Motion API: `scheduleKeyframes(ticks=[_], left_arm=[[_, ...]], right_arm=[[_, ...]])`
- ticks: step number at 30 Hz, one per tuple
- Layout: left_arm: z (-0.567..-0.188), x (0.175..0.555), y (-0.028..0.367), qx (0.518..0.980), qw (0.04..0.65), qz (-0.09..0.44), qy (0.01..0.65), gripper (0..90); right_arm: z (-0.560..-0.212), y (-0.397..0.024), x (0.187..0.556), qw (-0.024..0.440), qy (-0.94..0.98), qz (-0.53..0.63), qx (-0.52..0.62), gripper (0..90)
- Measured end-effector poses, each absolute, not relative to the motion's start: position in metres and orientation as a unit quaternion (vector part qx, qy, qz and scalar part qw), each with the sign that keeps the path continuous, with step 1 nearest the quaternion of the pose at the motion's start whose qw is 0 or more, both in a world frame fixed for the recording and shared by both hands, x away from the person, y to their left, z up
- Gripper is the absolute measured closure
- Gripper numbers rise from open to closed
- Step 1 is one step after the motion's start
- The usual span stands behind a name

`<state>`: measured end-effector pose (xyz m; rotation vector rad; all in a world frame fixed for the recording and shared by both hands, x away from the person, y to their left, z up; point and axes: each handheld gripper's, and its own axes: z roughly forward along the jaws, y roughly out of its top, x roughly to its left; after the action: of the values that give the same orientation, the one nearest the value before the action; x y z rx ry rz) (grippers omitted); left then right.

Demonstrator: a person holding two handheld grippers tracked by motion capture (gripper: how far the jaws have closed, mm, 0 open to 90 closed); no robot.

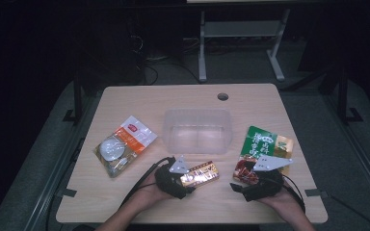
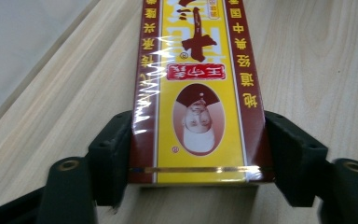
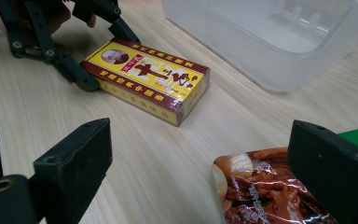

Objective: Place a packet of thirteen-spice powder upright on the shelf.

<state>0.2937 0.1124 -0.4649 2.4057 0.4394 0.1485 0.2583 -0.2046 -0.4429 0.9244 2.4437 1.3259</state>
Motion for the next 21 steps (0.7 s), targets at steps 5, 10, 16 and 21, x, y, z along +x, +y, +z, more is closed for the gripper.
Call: scheduleKeyframes(ticks=[5, 10, 16, 21], left_arm=[[-0.465, 0.294, 0.112, 0.924, 0.339, 0.057, 0.168, 31.9], [-0.463, 0.299, 0.115, 0.922, 0.343, 0.037, 0.175, 32.0], [-0.458, 0.304, 0.124, 0.917, 0.356, 0.016, 0.181, 32.1], [-0.449, 0.302, 0.134, 0.909, 0.379, 0.002, 0.174, 32.1]], right_arm=[[-0.443, -0.205, 0.259, 0.105, 0.830, 0.449, 0.314, 6.6], [-0.443, -0.205, 0.258, 0.105, 0.830, 0.450, 0.311, 6.6], [-0.442, -0.205, 0.257, 0.102, 0.831, 0.452, 0.308, 6.6], [-0.439, -0.204, 0.256, 0.103, 0.840, 0.443, 0.298, 6.6]])
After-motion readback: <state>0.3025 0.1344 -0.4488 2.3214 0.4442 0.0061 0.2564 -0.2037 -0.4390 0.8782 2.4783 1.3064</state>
